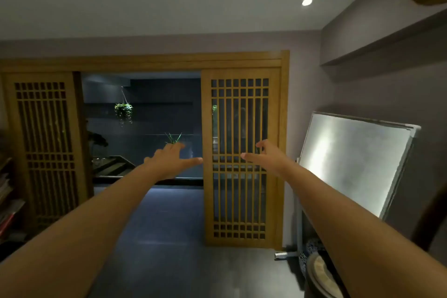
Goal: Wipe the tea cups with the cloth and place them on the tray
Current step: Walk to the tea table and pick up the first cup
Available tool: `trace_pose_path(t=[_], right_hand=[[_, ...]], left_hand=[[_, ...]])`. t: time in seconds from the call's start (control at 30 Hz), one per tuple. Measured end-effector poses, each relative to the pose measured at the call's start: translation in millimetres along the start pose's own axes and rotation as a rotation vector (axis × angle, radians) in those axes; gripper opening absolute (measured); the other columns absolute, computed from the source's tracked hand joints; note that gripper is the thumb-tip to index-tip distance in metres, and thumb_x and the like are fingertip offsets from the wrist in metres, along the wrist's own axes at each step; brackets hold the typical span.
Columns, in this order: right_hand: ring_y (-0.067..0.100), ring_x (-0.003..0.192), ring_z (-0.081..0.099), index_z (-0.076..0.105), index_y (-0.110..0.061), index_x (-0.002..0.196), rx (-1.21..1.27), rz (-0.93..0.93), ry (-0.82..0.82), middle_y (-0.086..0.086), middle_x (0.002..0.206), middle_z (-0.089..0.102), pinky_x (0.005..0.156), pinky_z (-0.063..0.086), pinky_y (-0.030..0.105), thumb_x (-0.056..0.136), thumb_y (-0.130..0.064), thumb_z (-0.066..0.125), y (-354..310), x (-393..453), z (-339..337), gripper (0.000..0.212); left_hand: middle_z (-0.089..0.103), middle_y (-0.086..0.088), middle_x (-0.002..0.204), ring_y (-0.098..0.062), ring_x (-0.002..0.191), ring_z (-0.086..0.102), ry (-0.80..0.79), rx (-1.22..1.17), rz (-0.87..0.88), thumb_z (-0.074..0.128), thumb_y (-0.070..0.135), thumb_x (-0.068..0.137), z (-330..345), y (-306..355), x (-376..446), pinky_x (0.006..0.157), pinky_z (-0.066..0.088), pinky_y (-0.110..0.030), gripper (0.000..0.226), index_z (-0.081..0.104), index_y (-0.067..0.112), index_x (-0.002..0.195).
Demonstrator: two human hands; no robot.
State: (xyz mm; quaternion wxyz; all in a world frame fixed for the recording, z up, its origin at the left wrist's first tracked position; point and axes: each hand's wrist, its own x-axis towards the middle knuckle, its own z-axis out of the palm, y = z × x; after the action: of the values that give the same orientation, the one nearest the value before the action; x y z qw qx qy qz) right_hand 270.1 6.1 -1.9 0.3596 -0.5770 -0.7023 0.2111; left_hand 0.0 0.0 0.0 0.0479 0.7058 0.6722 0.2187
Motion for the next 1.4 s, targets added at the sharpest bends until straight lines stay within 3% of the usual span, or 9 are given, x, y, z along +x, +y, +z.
trace_pose_path(t=[0.27, 0.57, 0.67, 0.8, 0.97, 1.17, 1.27, 1.4], right_hand=[[0.031, 0.125, 0.044, 0.029, -0.020, 0.140, -0.017, 0.010, -0.024, 0.012, 0.141, 0.041, 0.103, 0.040, 0.049, 0.076, -0.061, 0.059, 18, 94, 36, 0.082], [0.031, 0.126, 0.043, 0.029, -0.021, 0.140, -0.055, -0.034, -0.044, 0.012, 0.143, 0.039, 0.101, 0.042, 0.048, 0.074, -0.066, 0.056, 5, 289, 100, 0.084], [0.029, 0.122, 0.047, 0.029, -0.020, 0.140, -0.041, -0.063, -0.032, 0.013, 0.141, 0.041, 0.085, 0.049, 0.036, 0.076, -0.066, 0.054, 0, 352, 120, 0.083], [0.030, 0.122, 0.046, 0.029, -0.019, 0.139, 0.008, -0.066, -0.064, 0.012, 0.142, 0.040, 0.080, 0.045, 0.031, 0.076, -0.064, 0.056, 8, 430, 152, 0.082], [0.031, 0.126, 0.043, 0.029, -0.016, 0.140, 0.030, -0.062, -0.129, 0.012, 0.143, 0.039, 0.098, 0.042, 0.040, 0.076, -0.063, 0.056, 26, 527, 214, 0.084], [0.029, 0.128, 0.041, 0.030, -0.017, 0.140, 0.067, -0.138, -0.237, 0.011, 0.148, 0.033, 0.092, 0.039, 0.033, 0.075, -0.062, 0.060, 38, 656, 292, 0.085], [0.029, 0.131, 0.039, 0.033, -0.017, 0.139, 0.026, -0.211, -0.279, 0.010, 0.148, 0.033, 0.100, 0.038, 0.039, 0.072, -0.065, 0.059, 28, 733, 322, 0.086], [0.027, 0.125, 0.045, 0.037, -0.019, 0.136, 0.042, -0.284, -0.346, 0.007, 0.145, 0.039, 0.098, 0.042, 0.039, 0.067, -0.070, 0.059, -2, 825, 365, 0.088]], left_hand=[[0.024, -0.012, 0.152, -0.035, 0.134, 0.031, 0.009, 0.027, -0.064, 0.049, 0.070, 0.077, 26, -42, 89, 0.108, 0.027, -0.058, 0.087, 0.025, 0.019, 0.143], [0.021, -0.011, 0.153, -0.036, 0.136, 0.029, 0.040, 0.025, -0.107, 0.047, 0.074, 0.073, 31, -114, 267, 0.108, 0.026, -0.058, 0.091, 0.024, 0.020, 0.144], [0.019, -0.011, 0.155, -0.037, 0.137, 0.026, 0.067, 0.028, -0.117, 0.045, 0.074, 0.074, 24, -140, 329, 0.109, 0.024, -0.059, 0.091, 0.022, 0.021, 0.145], [0.020, -0.010, 0.154, -0.036, 0.136, 0.028, 0.064, 0.037, -0.133, 0.045, 0.077, 0.072, 34, -170, 400, 0.108, 0.025, -0.059, 0.093, 0.023, 0.023, 0.144], [0.023, -0.008, 0.153, -0.036, 0.135, 0.031, 0.069, 0.055, -0.197, 0.041, 0.086, 0.063, 58, -217, 480, 0.107, 0.027, -0.058, 0.102, 0.024, 0.025, 0.143], [0.028, -0.012, 0.150, -0.038, 0.133, 0.032, 0.094, 0.064, -0.289, 0.043, 0.083, 0.066, 87, -288, 582, 0.106, 0.030, -0.059, 0.099, 0.027, 0.021, 0.141], [0.026, -0.015, 0.151, -0.040, 0.134, 0.030, 0.147, 0.051, -0.352, 0.044, 0.078, 0.071, 80, -322, 639, 0.107, 0.028, -0.059, 0.096, 0.025, 0.017, 0.143], [0.031, -0.016, 0.149, -0.037, 0.132, 0.034, 0.214, -0.115, -0.427, 0.044, 0.076, 0.073, 63, -366, 696, 0.107, 0.031, -0.056, 0.093, 0.028, 0.016, 0.143]])
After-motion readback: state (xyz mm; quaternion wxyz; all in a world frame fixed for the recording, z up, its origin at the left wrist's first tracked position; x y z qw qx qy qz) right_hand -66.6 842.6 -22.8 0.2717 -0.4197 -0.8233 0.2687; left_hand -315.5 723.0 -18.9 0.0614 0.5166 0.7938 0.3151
